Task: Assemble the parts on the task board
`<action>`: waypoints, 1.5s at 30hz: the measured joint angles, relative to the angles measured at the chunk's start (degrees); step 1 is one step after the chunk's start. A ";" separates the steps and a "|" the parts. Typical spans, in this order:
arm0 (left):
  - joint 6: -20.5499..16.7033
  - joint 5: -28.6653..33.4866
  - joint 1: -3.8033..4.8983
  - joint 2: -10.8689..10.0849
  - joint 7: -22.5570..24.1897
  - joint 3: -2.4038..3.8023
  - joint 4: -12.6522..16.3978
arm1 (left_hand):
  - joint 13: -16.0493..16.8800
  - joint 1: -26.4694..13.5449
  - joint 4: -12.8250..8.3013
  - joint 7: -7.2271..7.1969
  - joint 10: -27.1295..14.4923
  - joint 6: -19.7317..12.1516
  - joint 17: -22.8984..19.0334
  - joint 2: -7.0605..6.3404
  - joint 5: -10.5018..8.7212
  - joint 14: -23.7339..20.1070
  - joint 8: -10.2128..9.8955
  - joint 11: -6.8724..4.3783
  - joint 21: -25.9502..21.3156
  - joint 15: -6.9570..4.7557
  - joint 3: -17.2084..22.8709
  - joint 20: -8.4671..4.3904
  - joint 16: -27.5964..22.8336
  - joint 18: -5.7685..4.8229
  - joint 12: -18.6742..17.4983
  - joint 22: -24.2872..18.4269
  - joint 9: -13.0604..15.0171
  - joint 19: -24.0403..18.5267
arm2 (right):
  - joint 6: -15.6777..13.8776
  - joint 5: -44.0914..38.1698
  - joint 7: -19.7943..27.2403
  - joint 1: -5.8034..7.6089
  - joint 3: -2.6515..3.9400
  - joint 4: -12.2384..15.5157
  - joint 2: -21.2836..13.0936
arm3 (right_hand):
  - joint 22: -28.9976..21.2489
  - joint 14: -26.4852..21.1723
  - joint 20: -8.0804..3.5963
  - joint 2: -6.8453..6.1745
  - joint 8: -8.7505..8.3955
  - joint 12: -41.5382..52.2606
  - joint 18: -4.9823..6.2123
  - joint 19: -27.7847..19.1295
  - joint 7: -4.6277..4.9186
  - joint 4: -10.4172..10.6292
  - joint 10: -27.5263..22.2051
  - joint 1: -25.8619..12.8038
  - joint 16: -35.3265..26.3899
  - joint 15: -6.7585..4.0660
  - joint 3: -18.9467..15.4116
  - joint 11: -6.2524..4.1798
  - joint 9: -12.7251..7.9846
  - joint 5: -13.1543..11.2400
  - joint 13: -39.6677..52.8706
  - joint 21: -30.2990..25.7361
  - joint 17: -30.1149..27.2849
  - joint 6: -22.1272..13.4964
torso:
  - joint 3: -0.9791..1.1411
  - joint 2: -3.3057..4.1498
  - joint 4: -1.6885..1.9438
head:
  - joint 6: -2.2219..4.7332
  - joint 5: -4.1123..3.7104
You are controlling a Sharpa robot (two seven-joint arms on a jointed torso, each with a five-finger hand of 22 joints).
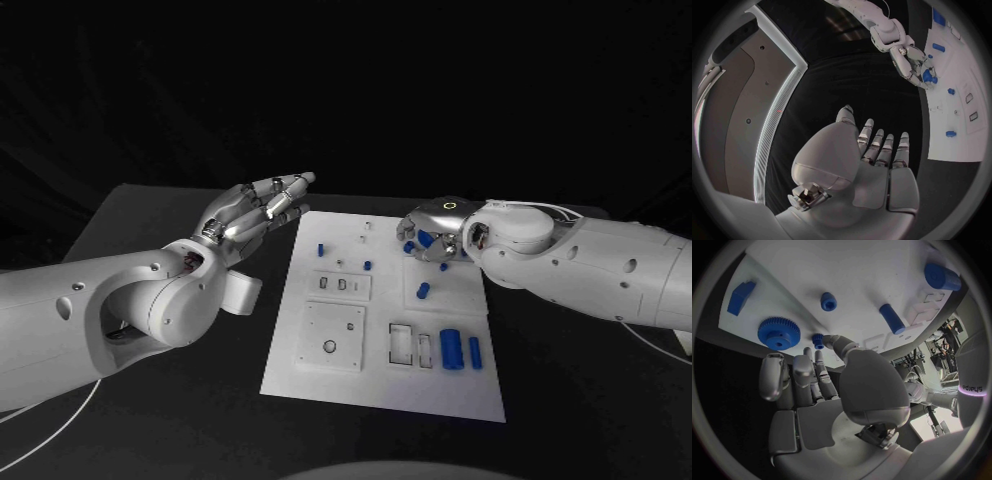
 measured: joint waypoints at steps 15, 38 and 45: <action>0.24 -0.03 0.00 0.08 -0.60 0.00 -0.11 | 0.14 0.50 -0.01 0.22 0.63 2.04 0.09 0.05 0.37 0.36 0.86 0.62 0.44 0.36 0.33 0.14 0.66 0.00 0.99 0.09 0.24 0.27 | -0.01 0.52 0.35 -0.13 0.03 -0.57 0.38 | -0.01 0.23 -0.98 1.83 4.06 1.37 0.00 0.90 0.71 -0.57 6.91 1.83 0.29 -1.45 -0.10 -1.88 4.03 0.97 0.90 0.28 0.32 6.51 | 0.01 -0.10 0.01 | -0.27 0.07; 0.39 -0.09 -0.01 -0.25 -1.16 -0.02 -0.12 | 0.19 0.96 -0.01 0.32 1.13 2.96 0.14 0.06 0.85 0.62 1.51 1.13 0.67 0.61 0.33 0.14 1.33 0.00 1.79 0.13 0.35 0.68 | -3.52 3.11 1.32 1.19 0.65 0.30 1.59 | -0.02 0.02 -1.77 2.64 5.16 2.14 0.00 0.95 1.17 -1.26 10.38 2.65 -0.75 -2.06 -0.82 -1.94 6.55 0.66 1.47 -0.04 -0.47 7.89 | -0.01 -0.18 0.08 | -0.12 1.15; 0.34 -0.10 -0.01 0.04 -1.19 -0.02 -0.34 | 0.19 0.96 -0.01 0.53 1.13 3.17 0.14 0.06 0.85 0.62 1.74 1.13 0.67 0.61 0.33 0.14 1.33 0.00 2.11 0.13 0.35 0.67 | -3.55 4.53 1.68 2.08 1.10 -4.62 6.62 | -0.03 0.01 -1.77 2.64 5.16 2.12 0.00 0.95 1.17 -1.26 10.38 2.64 -0.75 -2.06 -0.83 -1.94 6.62 0.66 1.44 -0.04 -0.62 7.89 | -0.02 -0.13 0.25 | 0.06 2.44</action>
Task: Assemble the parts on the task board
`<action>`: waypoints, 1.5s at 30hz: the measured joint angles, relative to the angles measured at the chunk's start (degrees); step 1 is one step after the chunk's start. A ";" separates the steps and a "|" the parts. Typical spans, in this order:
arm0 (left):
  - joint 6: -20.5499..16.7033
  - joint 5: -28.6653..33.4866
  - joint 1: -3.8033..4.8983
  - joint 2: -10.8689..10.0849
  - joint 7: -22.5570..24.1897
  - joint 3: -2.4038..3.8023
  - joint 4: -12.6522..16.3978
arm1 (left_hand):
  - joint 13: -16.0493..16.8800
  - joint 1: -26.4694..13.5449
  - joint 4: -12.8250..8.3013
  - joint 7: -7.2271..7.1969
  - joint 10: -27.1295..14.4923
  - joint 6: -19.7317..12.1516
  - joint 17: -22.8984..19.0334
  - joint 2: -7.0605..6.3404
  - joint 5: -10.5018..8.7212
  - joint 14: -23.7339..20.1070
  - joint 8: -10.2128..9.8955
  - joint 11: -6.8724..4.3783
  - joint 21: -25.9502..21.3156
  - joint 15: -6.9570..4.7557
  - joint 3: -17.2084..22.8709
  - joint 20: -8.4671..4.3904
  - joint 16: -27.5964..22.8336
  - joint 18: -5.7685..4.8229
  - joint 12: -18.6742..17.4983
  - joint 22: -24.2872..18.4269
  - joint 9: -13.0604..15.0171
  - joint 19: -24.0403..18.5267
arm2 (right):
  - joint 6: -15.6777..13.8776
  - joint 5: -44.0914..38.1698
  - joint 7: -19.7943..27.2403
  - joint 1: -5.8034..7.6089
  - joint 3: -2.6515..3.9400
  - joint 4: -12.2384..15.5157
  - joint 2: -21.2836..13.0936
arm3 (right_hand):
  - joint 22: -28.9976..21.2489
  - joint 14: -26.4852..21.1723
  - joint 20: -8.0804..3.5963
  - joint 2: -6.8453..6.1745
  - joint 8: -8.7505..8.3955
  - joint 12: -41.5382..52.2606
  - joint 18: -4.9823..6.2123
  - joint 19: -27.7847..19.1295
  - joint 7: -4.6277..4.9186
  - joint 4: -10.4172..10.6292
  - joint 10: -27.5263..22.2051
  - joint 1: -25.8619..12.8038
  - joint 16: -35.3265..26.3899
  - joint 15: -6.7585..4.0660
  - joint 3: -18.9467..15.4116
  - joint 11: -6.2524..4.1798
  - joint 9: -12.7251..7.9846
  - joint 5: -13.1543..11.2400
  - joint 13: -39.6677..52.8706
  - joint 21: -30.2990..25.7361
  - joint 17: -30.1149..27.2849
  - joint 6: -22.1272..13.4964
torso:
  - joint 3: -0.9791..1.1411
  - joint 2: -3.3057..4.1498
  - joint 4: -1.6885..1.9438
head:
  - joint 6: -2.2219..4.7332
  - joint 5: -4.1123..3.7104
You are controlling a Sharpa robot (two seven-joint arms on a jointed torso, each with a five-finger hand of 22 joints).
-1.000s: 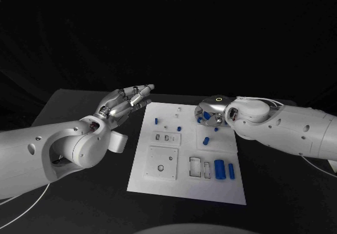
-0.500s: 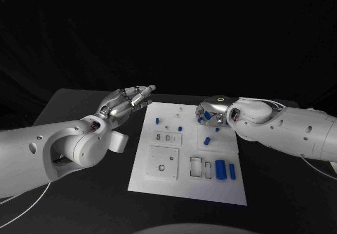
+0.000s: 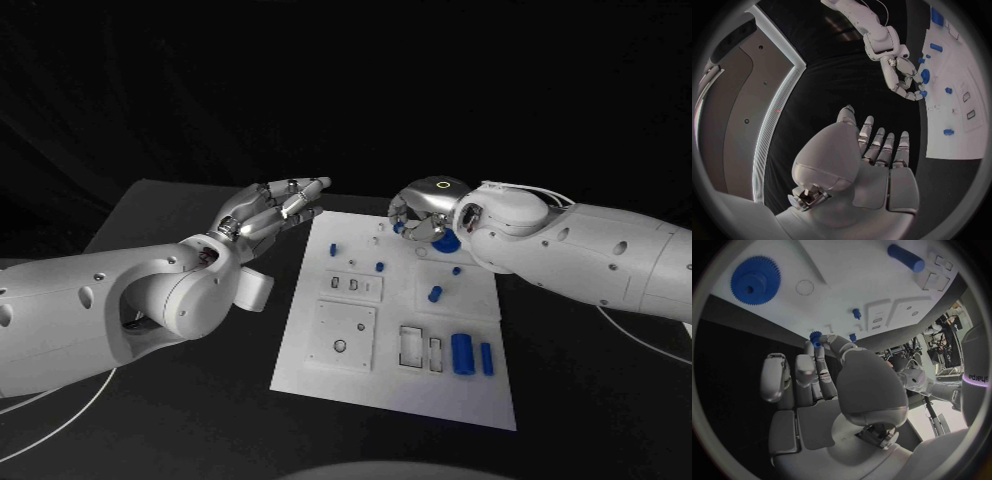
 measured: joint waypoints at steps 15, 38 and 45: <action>-0.02 -0.02 0.00 0.66 0.00 0.01 -0.19 | -0.01 0.00 0.00 -0.20 0.00 0.20 -0.01 0.00 0.00 0.00 0.00 0.00 0.00 0.00 0.00 0.00 0.00 0.00 0.00 0.00 0.01 0.00 | 1.59 1.54 0.04 0.04 0.27 -7.83 6.40 | -0.01 0.00 0.00 0.00 -0.97 -0.87 0.00 0.00 0.57 0.00 0.41 0.00 0.00 0.00 0.00 -0.01 -0.08 -0.46 -0.48 0.00 -0.72 -0.57 | -0.14 0.70 0.81 | -0.24 0.07; -0.01 -0.03 0.01 0.67 -0.15 0.03 0.01 | -0.02 0.23 -0.16 0.00 0.21 0.40 -0.01 -0.23 0.24 0.00 0.22 0.20 0.00 0.00 0.16 0.00 0.00 0.00 0.24 -0.01 0.03 0.00 | 3.80 1.59 -0.82 -0.91 0.36 -11.29 8.79 | 0.03 -0.84 0.44 -0.24 -2.83 -3.10 0.00 -0.85 0.48 -0.59 -0.28 0.24 -1.11 0.43 0.60 0.18 -0.82 -1.40 -1.02 -1.13 -2.63 -1.54 | -0.14 0.91 0.99 | -0.84 -0.69; 0.00 -0.04 0.01 0.71 -0.26 0.03 -0.01 | -0.02 0.23 -0.16 0.00 0.21 0.40 -0.02 -0.23 0.24 0.00 0.22 0.20 0.00 0.00 0.16 0.00 0.00 0.00 0.24 -0.02 0.02 0.00 | 5.01 1.56 -1.32 -1.19 0.29 -11.08 8.60 | -0.63 -3.68 1.57 -0.88 -8.97 -8.06 0.00 -3.85 -1.72 0.37 -8.04 -0.40 -3.07 2.01 0.14 1.81 -4.21 -12.71 -2.13 -4.05 -5.86 -8.57 | -0.16 0.85 1.01 | -0.86 -0.76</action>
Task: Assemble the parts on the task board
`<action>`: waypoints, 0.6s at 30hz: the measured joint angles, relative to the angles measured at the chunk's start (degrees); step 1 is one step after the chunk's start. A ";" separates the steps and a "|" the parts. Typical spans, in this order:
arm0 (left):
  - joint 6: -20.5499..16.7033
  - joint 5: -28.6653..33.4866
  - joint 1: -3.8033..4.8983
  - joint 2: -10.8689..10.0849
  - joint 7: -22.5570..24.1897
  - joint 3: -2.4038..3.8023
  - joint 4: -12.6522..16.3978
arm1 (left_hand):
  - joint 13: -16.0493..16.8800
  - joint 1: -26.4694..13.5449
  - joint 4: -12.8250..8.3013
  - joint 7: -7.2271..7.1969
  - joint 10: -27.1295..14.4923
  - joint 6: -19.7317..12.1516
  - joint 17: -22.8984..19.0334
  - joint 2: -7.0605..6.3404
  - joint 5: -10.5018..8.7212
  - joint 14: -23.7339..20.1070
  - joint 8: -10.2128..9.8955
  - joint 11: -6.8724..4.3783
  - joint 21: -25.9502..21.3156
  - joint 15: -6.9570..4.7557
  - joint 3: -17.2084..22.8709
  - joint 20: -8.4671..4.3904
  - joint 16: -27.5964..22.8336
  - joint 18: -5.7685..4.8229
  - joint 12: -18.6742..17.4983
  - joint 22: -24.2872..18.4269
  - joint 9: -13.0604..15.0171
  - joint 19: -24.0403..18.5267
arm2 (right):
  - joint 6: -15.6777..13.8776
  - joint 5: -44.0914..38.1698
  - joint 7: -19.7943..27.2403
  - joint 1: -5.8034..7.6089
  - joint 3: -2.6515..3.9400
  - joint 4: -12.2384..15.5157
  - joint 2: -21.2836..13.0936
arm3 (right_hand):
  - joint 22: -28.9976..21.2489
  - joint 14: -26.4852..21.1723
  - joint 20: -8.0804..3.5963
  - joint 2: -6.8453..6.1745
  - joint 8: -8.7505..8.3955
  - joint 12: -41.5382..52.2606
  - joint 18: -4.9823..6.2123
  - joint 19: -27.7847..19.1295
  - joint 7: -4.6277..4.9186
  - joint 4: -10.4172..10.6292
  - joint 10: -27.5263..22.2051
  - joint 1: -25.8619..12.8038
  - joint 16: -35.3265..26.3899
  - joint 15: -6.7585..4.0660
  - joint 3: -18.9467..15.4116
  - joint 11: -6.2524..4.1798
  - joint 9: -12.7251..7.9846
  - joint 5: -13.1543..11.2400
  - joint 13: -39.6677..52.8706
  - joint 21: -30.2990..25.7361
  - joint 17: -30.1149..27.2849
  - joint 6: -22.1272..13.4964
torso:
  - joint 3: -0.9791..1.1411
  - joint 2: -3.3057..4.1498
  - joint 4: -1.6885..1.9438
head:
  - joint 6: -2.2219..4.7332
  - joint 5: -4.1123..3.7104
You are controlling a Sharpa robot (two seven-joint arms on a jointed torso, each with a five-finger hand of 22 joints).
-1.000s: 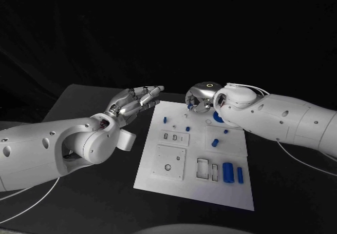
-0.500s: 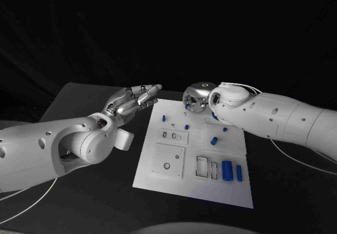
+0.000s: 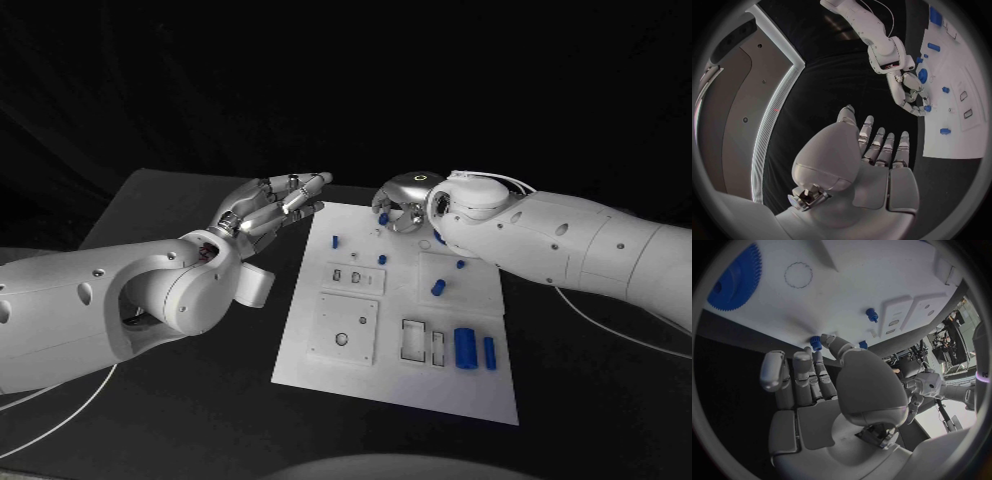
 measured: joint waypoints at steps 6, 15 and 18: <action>0.01 -0.01 0.00 0.11 -0.11 0.00 -0.13 | 0.00 0.00 0.00 0.00 0.00 0.00 0.00 0.00 -0.01 0.00 0.00 0.00 0.00 0.00 0.00 0.00 0.00 0.00 0.00 0.00 0.00 0.00 | 0.66 0.27 -0.18 -0.14 0.00 0.38 -0.48 | -1.84 -3.01 1.31 -0.42 -3.75 -6.80 0.91 -2.36 -2.49 1.32 -9.12 -0.43 -1.57 0.96 -5.00 0.92 -5.80 -9.08 -2.17 -3.52 -3.35 -6.04 | -0.01 -0.04 -0.01 | -0.08 0.08; 0.04 -0.02 0.00 0.14 -0.24 -0.01 -0.55 | -0.01 0.00 0.00 0.00 0.00 0.00 -0.01 0.00 0.18 0.00 0.00 0.00 0.00 0.00 0.00 0.00 0.00 0.00 0.00 0.00 -0.01 0.00 | -4.16 2.33 1.27 -0.03 -0.03 4.84 -5.66 | -4.30 -6.39 1.49 0.21 -3.75 -6.78 1.34 -5.65 -2.35 2.69 -9.44 0.83 -4.02 1.08 -7.97 1.01 -8.98 -10.13 -2.46 -7.63 -8.18 -6.57 | -0.01 -0.20 -0.19 | 0.48 0.03; 0.04 -0.02 -0.01 0.04 -0.24 -0.02 -0.71 | -0.01 0.00 0.00 0.00 0.00 0.00 -0.01 0.00 0.18 0.00 0.00 0.00 0.00 0.00 0.00 0.00 0.00 0.00 0.00 0.00 -0.01 0.00 | -7.28 4.14 2.49 0.81 -0.06 9.07 -9.96 | -6.42 -9.37 1.49 1.28 -3.70 -3.45 1.89 -8.45 -1.05 2.63 -5.27 2.49 -6.68 1.11 -8.04 0.95 -9.90 -7.67 -1.30 -10.89 -12.46 -5.15 | -0.01 -0.35 -0.38 | 0.51 0.03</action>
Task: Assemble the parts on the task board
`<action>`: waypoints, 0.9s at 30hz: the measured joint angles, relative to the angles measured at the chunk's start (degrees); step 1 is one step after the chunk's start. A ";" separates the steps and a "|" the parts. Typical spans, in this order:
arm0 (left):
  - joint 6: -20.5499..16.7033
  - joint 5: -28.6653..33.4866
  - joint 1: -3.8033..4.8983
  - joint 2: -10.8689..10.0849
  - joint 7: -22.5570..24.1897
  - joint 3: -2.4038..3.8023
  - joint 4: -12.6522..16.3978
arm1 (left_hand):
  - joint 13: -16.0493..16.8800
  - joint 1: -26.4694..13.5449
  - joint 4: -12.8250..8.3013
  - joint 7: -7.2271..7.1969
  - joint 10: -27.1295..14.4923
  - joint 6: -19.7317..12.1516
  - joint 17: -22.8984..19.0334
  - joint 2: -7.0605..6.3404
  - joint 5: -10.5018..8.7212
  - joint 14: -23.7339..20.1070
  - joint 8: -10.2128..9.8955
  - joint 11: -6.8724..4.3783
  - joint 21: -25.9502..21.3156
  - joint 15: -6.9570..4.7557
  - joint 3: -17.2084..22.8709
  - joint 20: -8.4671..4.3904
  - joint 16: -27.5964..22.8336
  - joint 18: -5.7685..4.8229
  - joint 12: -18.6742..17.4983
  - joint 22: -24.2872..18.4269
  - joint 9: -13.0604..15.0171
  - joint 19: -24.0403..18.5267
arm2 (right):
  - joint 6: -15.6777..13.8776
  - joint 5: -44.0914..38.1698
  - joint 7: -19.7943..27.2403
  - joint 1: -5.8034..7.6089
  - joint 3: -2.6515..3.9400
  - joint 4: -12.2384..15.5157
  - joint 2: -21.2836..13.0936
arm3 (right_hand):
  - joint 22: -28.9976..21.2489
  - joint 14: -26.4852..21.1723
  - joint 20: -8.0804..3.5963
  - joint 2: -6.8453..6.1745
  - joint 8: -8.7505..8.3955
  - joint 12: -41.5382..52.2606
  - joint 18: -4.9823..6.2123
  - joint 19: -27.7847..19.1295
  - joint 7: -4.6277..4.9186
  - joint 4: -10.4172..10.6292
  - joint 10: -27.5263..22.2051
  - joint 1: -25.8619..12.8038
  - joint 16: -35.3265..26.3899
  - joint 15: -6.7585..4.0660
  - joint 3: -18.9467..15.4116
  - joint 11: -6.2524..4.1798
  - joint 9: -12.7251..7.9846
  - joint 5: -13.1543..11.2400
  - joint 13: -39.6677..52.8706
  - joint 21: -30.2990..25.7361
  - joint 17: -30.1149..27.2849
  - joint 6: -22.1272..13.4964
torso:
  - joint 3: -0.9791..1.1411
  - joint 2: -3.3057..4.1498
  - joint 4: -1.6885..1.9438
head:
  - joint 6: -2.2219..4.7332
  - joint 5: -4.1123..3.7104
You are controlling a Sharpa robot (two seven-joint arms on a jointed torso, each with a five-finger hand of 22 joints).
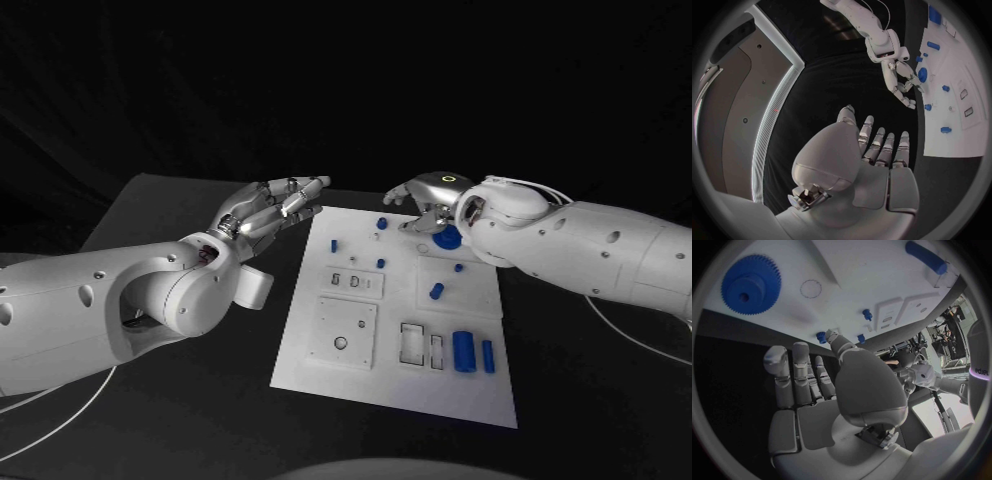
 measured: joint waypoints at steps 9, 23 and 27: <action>0.02 0.00 -0.01 0.00 -0.04 -0.01 -0.35 | 0.00 0.00 0.00 0.00 0.00 0.00 0.00 0.00 0.00 -0.20 0.00 0.00 0.00 0.20 0.00 0.00 0.00 0.00 0.00 0.00 -0.01 0.00 | -4.33 3.07 1.23 1.41 -0.15 8.68 -11.12 | -10.56 -7.35 0.70 0.28 0.34 21.86 3.04 -15.33 1.77 2.43 14.69 0.34 -4.99 -0.12 -0.76 -2.15 -2.48 -2.26 13.49 -17.90 -0.91 5.02 | 0.02 -0.32 -0.84 | -0.14 0.08; 0.51 -0.01 -0.09 0.68 -0.15 -0.03 -1.07 | 0.06 0.76 0.01 0.00 0.31 0.00 0.15 -0.01 0.23 0.21 0.24 0.31 0.37 0.61 0.32 0.00 1.09 -0.92 0.67 0.12 -0.01 0.43 | -2.61 0.51 -3.29 -0.24 -0.39 9.78 -14.70 | 7.09 24.93 0.12 0.79 1.29 70.37 -1.92 11.33 3.13 6.98 49.12 -4.41 23.95 -0.09 -8.06 -2.97 -0.59 -4.04 52.71 12.65 42.33 8.04 | 0.14 -0.29 -1.31 | -0.08 -0.04; 0.66 -0.03 -0.09 0.79 -0.17 -0.03 -1.26 | 0.05 0.91 0.01 0.00 0.52 0.00 0.15 -0.16 0.23 0.21 0.24 0.51 0.37 0.60 0.32 0.00 1.33 -0.92 0.66 0.12 -0.01 0.43 | -1.67 -0.67 -4.52 -0.47 -0.39 9.34 -14.24 | 7.09 24.85 -0.84 0.81 1.35 70.37 -2.80 14.86 3.14 6.81 49.03 -4.37 23.95 -0.99 -8.23 -3.72 0.32 -0.78 52.71 15.60 42.33 8.04 | 0.10 -0.33 -1.37 | -0.24 -0.21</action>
